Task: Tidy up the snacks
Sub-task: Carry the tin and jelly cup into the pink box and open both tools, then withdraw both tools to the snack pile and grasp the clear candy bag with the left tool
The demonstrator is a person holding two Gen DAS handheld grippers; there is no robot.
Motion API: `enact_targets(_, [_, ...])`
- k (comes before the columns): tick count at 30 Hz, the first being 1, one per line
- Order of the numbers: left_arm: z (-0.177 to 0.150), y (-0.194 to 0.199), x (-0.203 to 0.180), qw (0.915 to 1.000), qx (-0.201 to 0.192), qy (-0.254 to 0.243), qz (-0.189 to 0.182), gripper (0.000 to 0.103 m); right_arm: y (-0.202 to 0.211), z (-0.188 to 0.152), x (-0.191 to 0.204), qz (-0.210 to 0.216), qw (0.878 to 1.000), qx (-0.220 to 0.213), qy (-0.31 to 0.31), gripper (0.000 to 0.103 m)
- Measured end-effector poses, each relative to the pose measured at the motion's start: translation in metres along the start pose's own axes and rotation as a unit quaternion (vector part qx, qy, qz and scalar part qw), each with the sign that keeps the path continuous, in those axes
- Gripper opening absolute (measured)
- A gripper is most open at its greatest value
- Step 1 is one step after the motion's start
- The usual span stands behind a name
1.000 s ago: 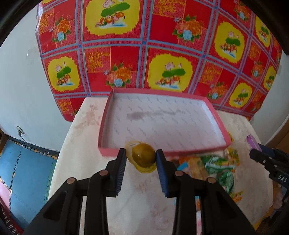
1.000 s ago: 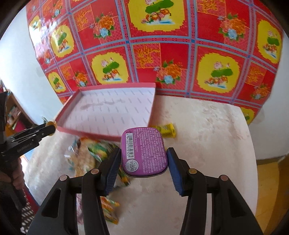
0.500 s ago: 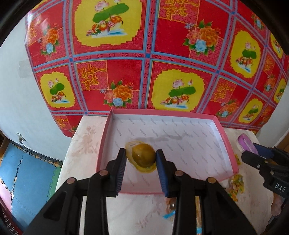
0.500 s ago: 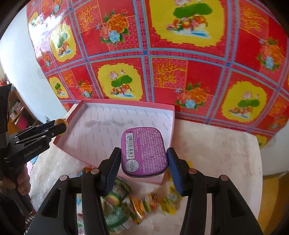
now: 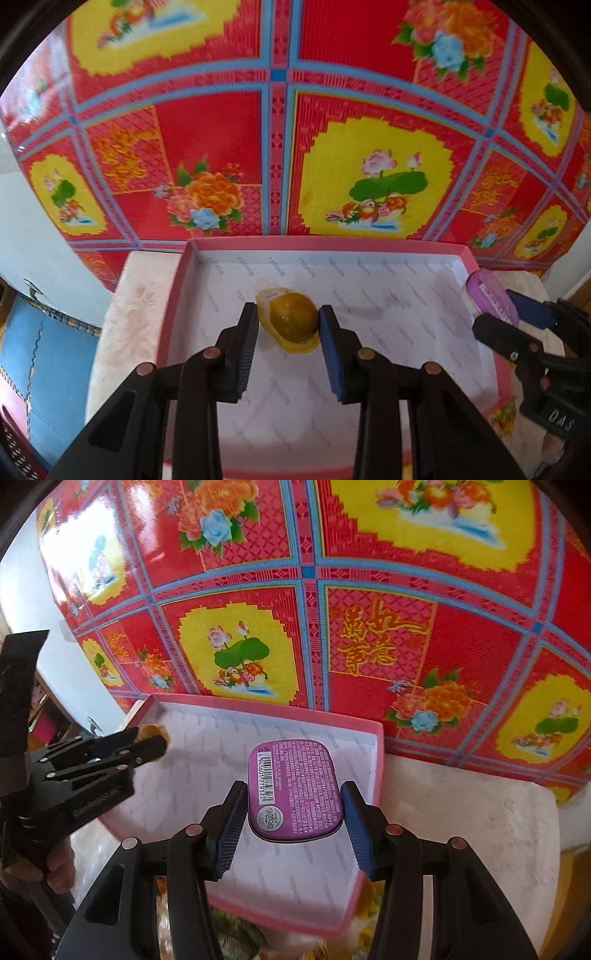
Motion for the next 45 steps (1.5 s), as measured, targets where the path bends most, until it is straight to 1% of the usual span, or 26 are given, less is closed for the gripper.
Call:
enact_targets(5, [0.003, -0.026, 0.000, 0.9998, 0.018, 0.003, 0.000, 0.035, -0.021, 0.005, -0.002, -0.005, 1.000, 0.008, 0.001, 0.052])
enact_targets(11, [0.004, -0.048, 0.001, 0.9994, 0.035, 0.002, 0.003, 0.035, -0.045, 0.008, -0.007, -0.008, 1.000, 0.025, -0.008, 0.052])
enact_targets(20, [0.018, -0.061, 0.001, 0.9996, 0.028, 0.000, 0.003, 0.035, -0.071, 0.006, -0.008, -0.023, 0.999, 0.044, -0.006, 0.052])
enact_targets(22, [0.020, -0.065, 0.000, 0.9996, 0.027, -0.005, 0.005, 0.035, -0.073, 0.005, -0.007, -0.026, 0.999, 0.044, 0.003, 0.052])
enact_targets(27, [0.024, -0.071, -0.007, 0.9994, 0.026, -0.019, 0.015, 0.041, -0.082, 0.007, 0.001, -0.026, 0.999, 0.046, 0.007, 0.053])
enact_targets(29, [0.022, -0.067, -0.013, 0.9993, 0.025, -0.022, 0.019, 0.043, -0.084, 0.007, 0.003, -0.031, 0.998, 0.046, 0.018, 0.053])
enact_targets(31, [0.023, -0.067, -0.015, 0.9993, 0.029, -0.020, 0.013, 0.045, -0.088, 0.007, 0.008, -0.033, 0.998, 0.047, 0.028, 0.054])
enact_targets(34, [0.023, -0.063, -0.016, 0.9992, 0.036, -0.016, 0.010, 0.046, -0.088, 0.007, 0.012, -0.022, 0.999, 0.042, 0.024, 0.058])
enact_targets(36, [0.021, -0.055, -0.016, 0.9992, 0.038, -0.011, 0.011, 0.046, -0.083, 0.010, 0.013, -0.021, 0.999, 0.031, 0.025, 0.063])
enact_targets(39, [0.021, -0.040, -0.016, 0.9995, 0.031, -0.005, 0.006, 0.047, -0.075, 0.014, 0.021, -0.016, 0.999, 0.016, 0.035, 0.063])
enact_targets(42, [0.021, -0.027, -0.017, 0.9996, 0.025, -0.001, 0.007, 0.051, -0.064, 0.019, 0.028, -0.010, 0.999, -0.002, 0.036, 0.064])
enact_targets(45, [0.019, -0.012, -0.017, 0.9997, 0.023, 0.000, 0.002, 0.052, -0.047, 0.016, 0.029, -0.009, 0.999, -0.009, 0.036, 0.064])
Point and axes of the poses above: each gripper's, at about its wrist camera, not at the fingertips, and y roughly against the way its jaws point, x to its left, z to its top, the point moved 10 cm from there along -y, roughly the way its jaws point, and after that the axes turned 6 degrees about -y, right-handed, at the moved point
